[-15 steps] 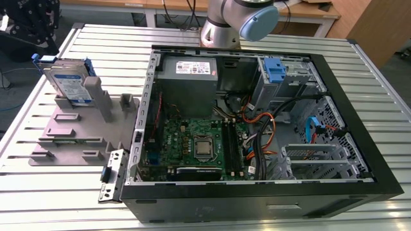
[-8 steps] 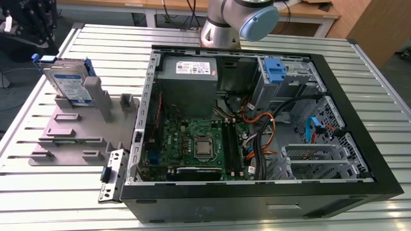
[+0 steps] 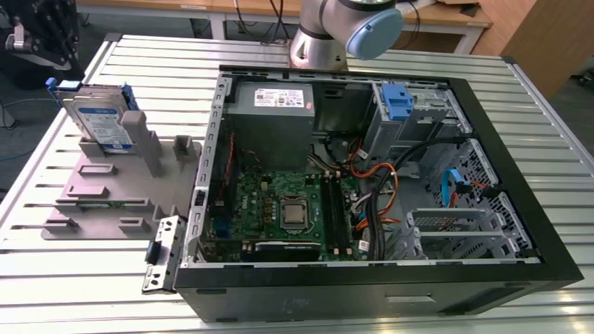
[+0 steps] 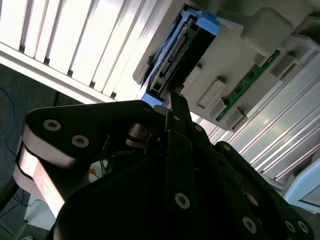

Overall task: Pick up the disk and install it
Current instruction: 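Pick up the disk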

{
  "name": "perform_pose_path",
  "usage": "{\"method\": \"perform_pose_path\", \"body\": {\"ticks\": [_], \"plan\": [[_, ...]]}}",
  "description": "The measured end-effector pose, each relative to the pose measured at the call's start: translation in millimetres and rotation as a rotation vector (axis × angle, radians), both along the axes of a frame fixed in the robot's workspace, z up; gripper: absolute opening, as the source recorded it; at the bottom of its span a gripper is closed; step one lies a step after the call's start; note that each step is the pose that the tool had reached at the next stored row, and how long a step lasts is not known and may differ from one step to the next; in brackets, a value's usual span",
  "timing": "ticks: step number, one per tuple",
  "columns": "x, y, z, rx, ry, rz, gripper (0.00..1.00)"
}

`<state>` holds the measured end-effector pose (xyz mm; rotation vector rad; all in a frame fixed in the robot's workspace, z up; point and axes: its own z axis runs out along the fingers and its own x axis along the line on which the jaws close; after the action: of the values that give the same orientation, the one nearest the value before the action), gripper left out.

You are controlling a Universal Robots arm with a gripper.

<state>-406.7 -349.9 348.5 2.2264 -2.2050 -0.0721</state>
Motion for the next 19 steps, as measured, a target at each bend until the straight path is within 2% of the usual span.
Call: {"method": "perform_pose_path", "body": {"ticks": [7, 14, 19], "plan": [[1.3, 0.0, -2.9, 0.0002, -0.0002, 0.007, 0.11], [7.5, 0.0, -6.5, 0.0013, -0.0002, -0.014, 0.11], [9.6, 0.0, -11.4, 0.0013, -0.0002, -0.033, 0.11]]}}
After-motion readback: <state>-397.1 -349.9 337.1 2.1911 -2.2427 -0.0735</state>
